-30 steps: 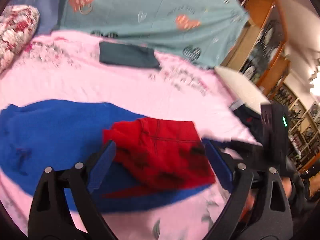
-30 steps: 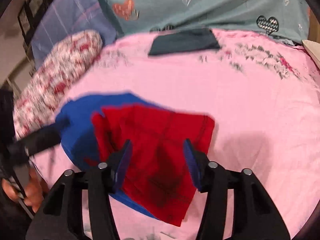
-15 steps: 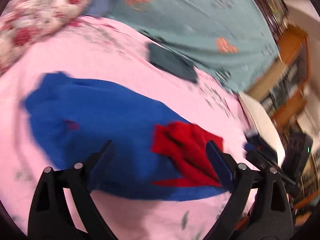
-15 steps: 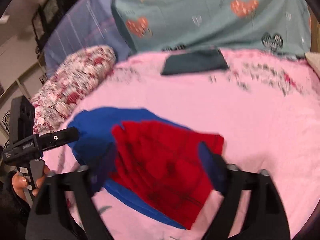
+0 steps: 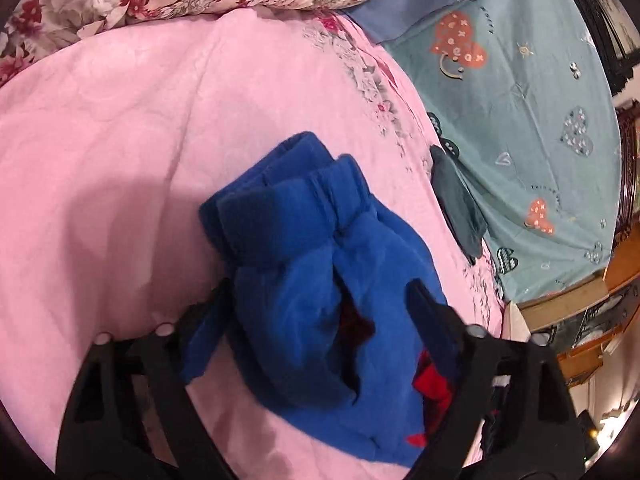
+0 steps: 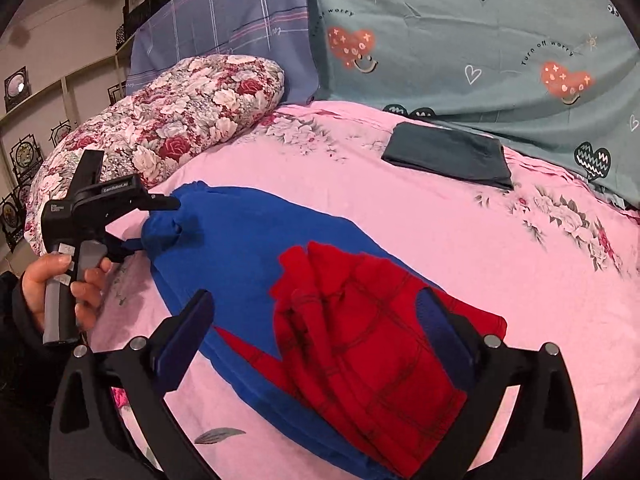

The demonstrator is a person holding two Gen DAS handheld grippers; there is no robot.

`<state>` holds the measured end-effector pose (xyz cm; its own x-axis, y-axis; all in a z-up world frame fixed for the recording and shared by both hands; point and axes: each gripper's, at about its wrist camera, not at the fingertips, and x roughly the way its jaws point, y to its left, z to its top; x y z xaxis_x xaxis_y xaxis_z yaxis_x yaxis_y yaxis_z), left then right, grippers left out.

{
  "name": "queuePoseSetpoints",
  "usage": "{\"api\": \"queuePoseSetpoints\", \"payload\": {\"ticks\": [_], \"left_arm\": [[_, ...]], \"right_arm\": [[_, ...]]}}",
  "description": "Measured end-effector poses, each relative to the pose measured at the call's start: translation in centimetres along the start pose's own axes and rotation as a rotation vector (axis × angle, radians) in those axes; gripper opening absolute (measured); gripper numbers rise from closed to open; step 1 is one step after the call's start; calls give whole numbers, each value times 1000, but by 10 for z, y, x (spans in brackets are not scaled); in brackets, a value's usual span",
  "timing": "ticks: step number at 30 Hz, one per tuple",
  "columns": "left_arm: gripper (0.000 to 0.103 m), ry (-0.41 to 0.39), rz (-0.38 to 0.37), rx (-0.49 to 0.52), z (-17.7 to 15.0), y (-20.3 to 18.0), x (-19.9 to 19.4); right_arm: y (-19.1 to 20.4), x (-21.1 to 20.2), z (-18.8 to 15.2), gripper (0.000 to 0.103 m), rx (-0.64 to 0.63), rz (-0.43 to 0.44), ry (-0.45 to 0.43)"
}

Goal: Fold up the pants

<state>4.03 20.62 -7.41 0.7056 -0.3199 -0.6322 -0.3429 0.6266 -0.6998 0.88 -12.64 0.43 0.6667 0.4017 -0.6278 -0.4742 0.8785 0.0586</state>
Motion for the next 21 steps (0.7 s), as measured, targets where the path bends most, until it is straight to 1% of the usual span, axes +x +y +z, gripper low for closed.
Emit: {"api": "queuePoseSetpoints", "payload": {"ticks": [1,2,3,4,7,9,11,13,15,16,17,18,19,20,21], "left_arm": [[42,10,8,-10,2,2,3],[28,26,8,-14,3,6,5],[16,46,-8,-20,4,10,7],[15,46,-8,-15,3,11,8],[11,26,-36,-8,2,10,3],[10,4,-45,31,1,1,-2],[9,-27,-44,94,-3,-15,-11],[9,-72,-48,223,-14,-49,-26],[8,-118,-51,381,-33,-93,-39],[8,-126,-63,458,-45,-117,-43],[8,-126,-73,508,-54,-133,-44],[8,-112,-92,592,-72,-159,-44],[8,-87,-113,675,-93,-184,-40],[8,-69,-125,724,-107,-198,-37],[8,-27,-137,809,-134,-219,-28]], "right_arm": [[-1,3,0,94,1,4,10],[-1,6,1,92,0,9,20],[-1,8,2,88,-4,11,30],[0,10,3,85,-9,13,40],[-2,15,5,85,-10,7,52],[-7,14,4,85,3,-6,46],[-17,7,1,85,27,-26,32],[-34,-3,-3,85,62,-56,8],[-55,-18,-9,85,113,-93,-17],[-66,-25,-12,85,138,-113,-29],[-79,-35,-17,85,170,-137,-45],[-89,-44,-21,85,197,-157,-57],[-100,-52,-26,85,228,-175,-68],[-112,-62,-32,85,267,-189,-81],[-122,-70,-38,85,299,-199,-91]]}}
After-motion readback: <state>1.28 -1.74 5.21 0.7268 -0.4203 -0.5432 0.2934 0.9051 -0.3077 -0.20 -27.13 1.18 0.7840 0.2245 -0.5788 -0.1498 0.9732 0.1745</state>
